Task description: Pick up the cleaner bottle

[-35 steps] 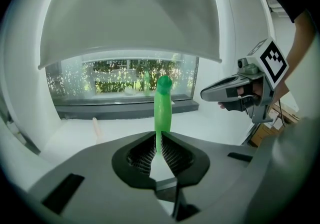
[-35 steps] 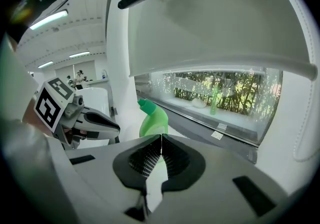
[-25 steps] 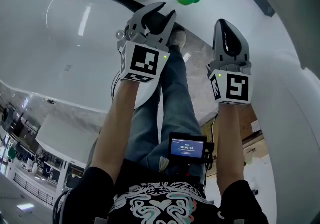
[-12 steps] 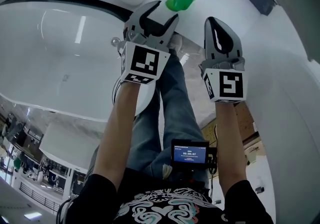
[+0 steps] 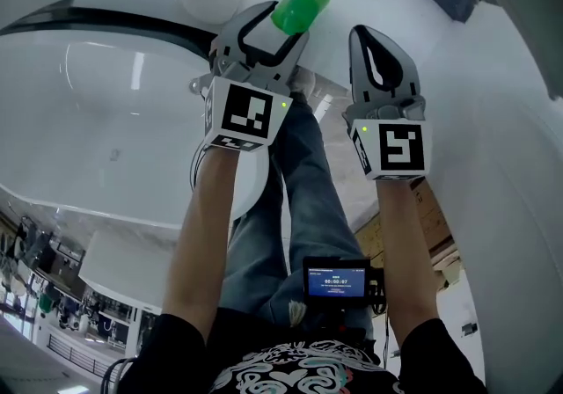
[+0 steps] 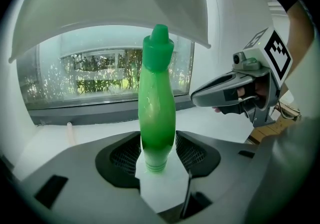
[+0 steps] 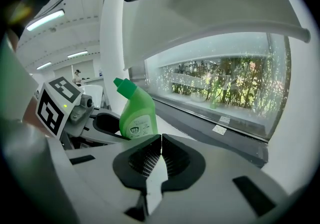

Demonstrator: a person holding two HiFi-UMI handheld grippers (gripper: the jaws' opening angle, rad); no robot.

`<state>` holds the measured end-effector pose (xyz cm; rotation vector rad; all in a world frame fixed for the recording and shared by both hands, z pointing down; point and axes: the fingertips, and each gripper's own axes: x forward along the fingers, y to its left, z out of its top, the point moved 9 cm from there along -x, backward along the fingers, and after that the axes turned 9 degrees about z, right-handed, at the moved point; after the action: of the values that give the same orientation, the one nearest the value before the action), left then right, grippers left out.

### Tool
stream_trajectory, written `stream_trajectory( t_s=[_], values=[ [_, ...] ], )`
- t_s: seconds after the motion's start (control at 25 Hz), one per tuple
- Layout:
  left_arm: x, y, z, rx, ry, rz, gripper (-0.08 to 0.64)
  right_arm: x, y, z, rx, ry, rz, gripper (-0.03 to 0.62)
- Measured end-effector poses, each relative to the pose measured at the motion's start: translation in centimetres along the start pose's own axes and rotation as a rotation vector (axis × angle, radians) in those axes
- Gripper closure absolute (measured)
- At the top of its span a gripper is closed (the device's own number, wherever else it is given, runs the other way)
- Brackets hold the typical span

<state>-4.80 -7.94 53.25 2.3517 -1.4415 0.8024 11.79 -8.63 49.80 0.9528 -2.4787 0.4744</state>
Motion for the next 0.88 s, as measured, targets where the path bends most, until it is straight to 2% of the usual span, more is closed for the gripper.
stream_trajectory(
  t_s=[0.12, 0.36, 0.52, 0.72, 0.88],
  values=[
    [0.6, 0.0, 0.5, -0.013, -0.026, 0.026, 0.350, 0.0, -0.4, -0.1, -0.017, 0.009, 0.007, 0.565],
    [2.6, 0.1, 1.3, 0.041, -0.085, 0.009, 0.348, 0.8, -1.2, -0.2, 0.013, -0.011, -0.011, 0.565],
    [3.4, 0.2, 1.3, 0.020, -0.117, -0.011, 0.348, 1.5, -1.6, -0.1, 0.032, -0.053, -0.017, 0.565],
    [4.1, 0.6, 1.5, 0.001, -0.149, -0.036, 0.347, 1.6, -2.1, -0.9, 0.021, 0.022, -0.014, 0.565],
    [4.9, 0.6, 1.3, -0.020, -0.165, -0.026, 0.347, 2.1, -2.3, -0.7, 0.039, -0.043, -0.022, 0.565]
  ],
)
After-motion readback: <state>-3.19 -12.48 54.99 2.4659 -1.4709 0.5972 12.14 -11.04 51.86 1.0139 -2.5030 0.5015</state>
